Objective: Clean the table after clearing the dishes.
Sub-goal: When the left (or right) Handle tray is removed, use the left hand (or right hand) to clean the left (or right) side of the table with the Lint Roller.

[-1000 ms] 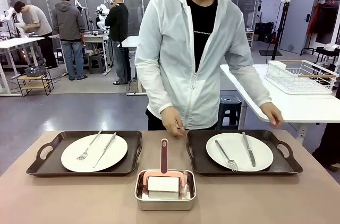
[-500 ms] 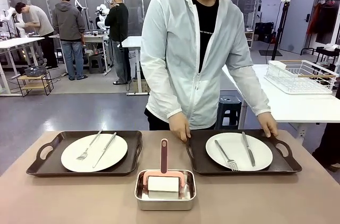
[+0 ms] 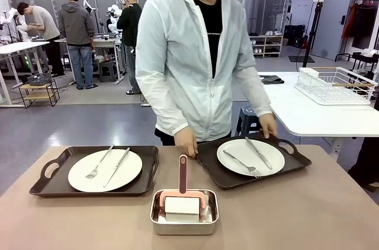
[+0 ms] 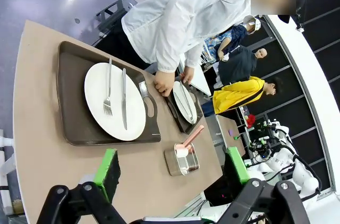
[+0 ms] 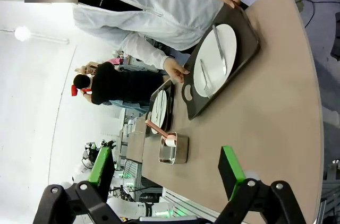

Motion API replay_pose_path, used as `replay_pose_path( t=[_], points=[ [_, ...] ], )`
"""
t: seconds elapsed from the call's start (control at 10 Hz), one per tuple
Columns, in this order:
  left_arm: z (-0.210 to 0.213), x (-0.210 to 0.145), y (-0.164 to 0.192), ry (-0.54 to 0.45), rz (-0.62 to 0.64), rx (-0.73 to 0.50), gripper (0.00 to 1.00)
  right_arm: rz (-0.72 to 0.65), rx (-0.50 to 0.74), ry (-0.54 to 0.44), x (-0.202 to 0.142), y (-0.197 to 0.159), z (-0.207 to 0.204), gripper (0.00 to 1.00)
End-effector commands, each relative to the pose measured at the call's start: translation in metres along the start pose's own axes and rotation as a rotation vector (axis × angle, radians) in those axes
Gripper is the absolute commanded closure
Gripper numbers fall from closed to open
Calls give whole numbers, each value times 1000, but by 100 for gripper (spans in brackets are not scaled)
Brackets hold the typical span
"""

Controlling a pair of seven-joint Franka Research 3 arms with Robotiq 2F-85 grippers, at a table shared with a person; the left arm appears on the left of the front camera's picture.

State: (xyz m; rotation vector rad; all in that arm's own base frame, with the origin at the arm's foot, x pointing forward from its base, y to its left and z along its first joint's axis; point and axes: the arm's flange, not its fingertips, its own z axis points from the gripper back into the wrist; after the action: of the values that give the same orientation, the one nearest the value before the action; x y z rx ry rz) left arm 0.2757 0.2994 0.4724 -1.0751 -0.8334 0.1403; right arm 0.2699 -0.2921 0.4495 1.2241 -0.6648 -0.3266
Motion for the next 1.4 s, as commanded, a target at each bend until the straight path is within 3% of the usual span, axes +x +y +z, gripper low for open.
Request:
replay_pose_path(
  t=[0.0,1.3],
  points=[
    [2,1,-1,-1,-2,-2,0,6,1,2,1,2,0,0],
    [2,1,-1,-1,-2,-2,0,6,1,2,1,2,0,0]
  ],
)
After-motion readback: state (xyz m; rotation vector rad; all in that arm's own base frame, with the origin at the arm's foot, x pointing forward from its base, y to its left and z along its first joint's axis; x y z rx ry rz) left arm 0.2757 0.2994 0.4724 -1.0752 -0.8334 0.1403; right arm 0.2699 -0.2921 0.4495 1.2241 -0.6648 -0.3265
